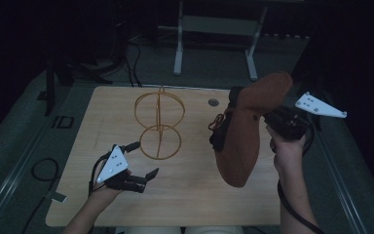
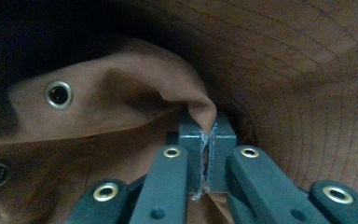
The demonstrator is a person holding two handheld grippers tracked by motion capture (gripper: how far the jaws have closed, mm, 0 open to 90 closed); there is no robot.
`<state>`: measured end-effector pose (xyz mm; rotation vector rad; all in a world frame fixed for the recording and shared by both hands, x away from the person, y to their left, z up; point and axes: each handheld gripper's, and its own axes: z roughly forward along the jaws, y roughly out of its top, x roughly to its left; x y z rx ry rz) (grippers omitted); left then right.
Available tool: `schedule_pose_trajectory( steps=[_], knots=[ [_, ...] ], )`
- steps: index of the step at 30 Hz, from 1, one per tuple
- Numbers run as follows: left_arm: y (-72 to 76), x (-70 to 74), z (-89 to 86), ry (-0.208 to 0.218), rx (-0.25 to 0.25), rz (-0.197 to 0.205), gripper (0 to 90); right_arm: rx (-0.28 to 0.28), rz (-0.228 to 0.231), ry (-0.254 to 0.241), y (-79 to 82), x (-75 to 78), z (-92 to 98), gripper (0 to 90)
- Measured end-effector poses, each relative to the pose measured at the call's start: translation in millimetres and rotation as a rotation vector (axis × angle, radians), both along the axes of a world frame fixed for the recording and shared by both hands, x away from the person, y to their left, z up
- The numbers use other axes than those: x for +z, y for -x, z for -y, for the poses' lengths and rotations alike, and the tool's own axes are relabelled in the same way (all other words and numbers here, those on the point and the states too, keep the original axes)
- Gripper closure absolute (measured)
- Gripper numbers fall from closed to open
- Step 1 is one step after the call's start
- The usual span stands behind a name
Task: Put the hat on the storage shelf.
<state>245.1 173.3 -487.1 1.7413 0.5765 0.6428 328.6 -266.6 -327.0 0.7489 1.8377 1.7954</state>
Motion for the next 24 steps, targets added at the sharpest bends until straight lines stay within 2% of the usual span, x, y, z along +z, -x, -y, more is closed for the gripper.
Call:
schedule_pose_trajectory(
  steps=[6,10,17,22,24],
  knots=[
    [11.3,-28.7,-17.6,0.011,0.06,-0.036,3.6,0.007,-0.007,0.01,-15.7,7.0,-14.8,87.7],
    [18.2,-42.7,-26.5,0.012,0.092,-0.044,3.6,0.012,-0.011,0.021,-26.8,12.3,-27.4,87.7],
    [24.8,-57.2,-40.1,0.036,0.15,-0.051,3.7,0.029,-0.014,0.021,-43.6,22.7,-51.8,87.7],
    [26.4,-60.1,-46.8,0.035,0.167,-0.052,3.7,0.049,-0.022,0.025,-57.1,30.4,-73.6,87.7],
    [26.6,-60.1,-49.4,0.049,0.171,-0.05,3.7,0.061,-0.026,0.032,-63.6,33.0,-83.7,87.7]
  ],
)
